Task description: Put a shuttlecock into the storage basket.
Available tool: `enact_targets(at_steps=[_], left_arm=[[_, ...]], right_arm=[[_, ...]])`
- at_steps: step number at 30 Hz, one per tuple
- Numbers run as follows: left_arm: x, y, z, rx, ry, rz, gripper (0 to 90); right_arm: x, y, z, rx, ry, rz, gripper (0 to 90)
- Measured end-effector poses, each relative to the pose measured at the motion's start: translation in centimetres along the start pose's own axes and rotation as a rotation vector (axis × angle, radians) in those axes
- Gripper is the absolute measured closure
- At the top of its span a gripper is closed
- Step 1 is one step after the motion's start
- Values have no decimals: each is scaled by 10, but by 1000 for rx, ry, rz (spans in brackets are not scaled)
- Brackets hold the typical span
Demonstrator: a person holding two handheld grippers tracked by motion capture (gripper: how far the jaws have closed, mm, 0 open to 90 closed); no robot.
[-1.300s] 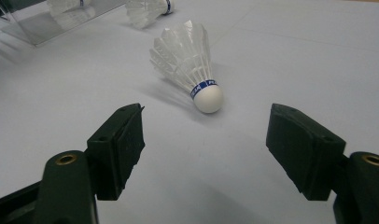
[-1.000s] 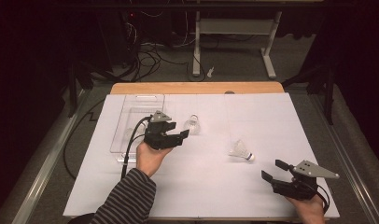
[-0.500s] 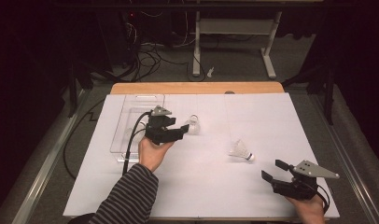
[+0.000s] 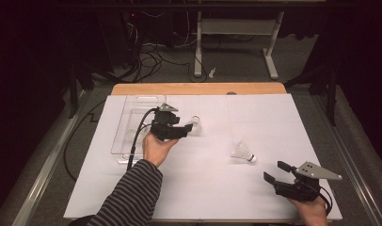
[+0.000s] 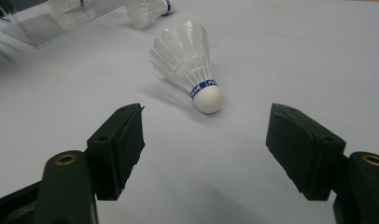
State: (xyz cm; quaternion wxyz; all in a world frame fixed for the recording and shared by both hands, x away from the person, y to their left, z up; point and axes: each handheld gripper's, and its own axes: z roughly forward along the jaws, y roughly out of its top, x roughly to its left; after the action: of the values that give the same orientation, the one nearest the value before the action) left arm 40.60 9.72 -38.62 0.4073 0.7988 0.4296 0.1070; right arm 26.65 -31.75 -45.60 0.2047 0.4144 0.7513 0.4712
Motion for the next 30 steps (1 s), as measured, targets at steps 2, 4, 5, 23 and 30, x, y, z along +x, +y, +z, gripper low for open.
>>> enact_targets(at_steps=[2,4,5,23,30], left_arm=[[1,2,2,13,-5,-1,404],[2,4,4,36,-6,2,402],[3,5,6,44,-7,1,403],[7,20,22,170,28,5,432],[8,26,31,219,46,-4,423]], right_arm=[[0,0,0,0,0,1,283],[0,0,0,0,0,1,283],[0,0,0,0,0,1,283],[0,0,0,1,0,1,283],[0,0,0,1,0,-1,284]])
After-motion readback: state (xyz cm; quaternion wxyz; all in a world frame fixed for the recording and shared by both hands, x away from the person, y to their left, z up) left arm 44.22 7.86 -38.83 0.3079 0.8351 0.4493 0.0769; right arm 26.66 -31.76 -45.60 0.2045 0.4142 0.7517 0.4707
